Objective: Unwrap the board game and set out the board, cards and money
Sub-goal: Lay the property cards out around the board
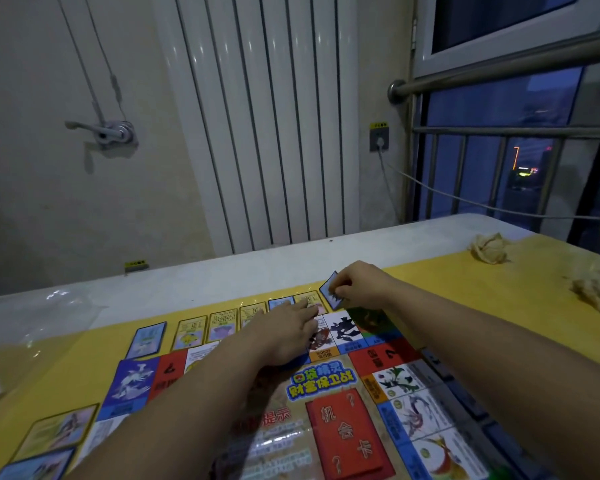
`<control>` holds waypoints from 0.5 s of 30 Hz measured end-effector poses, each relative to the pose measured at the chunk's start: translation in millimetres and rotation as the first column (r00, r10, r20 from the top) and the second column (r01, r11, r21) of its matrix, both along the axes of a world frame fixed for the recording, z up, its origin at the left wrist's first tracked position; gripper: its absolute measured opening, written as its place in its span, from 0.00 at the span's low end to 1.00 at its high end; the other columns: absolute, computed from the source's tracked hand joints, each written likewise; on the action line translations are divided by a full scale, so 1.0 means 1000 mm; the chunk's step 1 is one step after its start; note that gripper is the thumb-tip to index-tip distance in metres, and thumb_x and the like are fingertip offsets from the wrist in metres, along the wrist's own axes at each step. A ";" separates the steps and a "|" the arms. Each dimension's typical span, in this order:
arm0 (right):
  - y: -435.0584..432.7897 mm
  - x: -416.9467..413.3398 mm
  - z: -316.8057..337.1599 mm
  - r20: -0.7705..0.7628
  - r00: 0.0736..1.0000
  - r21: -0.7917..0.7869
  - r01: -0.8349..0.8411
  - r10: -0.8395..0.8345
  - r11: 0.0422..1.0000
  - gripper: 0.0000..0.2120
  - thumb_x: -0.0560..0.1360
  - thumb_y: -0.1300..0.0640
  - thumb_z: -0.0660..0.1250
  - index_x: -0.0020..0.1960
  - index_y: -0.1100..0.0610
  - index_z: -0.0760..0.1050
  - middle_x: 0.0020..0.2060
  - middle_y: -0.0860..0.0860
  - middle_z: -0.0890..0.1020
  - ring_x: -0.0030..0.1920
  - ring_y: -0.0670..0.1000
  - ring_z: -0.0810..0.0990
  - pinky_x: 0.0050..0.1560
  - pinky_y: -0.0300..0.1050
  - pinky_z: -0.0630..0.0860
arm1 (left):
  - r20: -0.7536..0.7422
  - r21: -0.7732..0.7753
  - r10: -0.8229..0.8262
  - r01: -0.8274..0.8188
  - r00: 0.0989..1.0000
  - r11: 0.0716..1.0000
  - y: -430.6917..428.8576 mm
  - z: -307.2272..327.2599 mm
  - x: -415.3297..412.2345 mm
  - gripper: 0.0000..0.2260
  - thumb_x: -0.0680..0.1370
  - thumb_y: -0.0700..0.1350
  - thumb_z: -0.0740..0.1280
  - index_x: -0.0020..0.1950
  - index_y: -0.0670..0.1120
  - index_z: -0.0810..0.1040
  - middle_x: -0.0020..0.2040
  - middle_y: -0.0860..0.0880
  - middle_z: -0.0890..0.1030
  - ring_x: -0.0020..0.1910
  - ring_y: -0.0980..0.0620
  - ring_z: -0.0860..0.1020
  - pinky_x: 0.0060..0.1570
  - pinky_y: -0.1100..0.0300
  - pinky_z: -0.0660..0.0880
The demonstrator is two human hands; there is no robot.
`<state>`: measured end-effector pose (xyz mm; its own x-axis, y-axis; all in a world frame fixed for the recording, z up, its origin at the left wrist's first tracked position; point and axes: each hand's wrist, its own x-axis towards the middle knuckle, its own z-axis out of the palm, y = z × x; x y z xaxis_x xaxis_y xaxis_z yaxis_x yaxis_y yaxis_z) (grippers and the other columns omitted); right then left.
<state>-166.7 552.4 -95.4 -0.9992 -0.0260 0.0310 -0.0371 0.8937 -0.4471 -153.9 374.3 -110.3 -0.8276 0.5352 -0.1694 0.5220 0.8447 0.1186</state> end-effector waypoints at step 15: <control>-0.010 -0.008 -0.003 0.021 1.000 0.483 0.011 -0.024 0.876 0.14 0.78 0.48 0.62 0.61 0.52 0.75 0.59 0.51 0.78 0.60 0.54 0.74 0.65 0.54 0.59 | -0.019 -0.016 0.012 -0.012 1.000 1.000 -0.002 0.002 0.001 0.21 0.84 0.52 0.46 0.77 0.54 0.53 0.79 0.53 0.49 0.77 0.49 0.48 0.72 0.39 0.48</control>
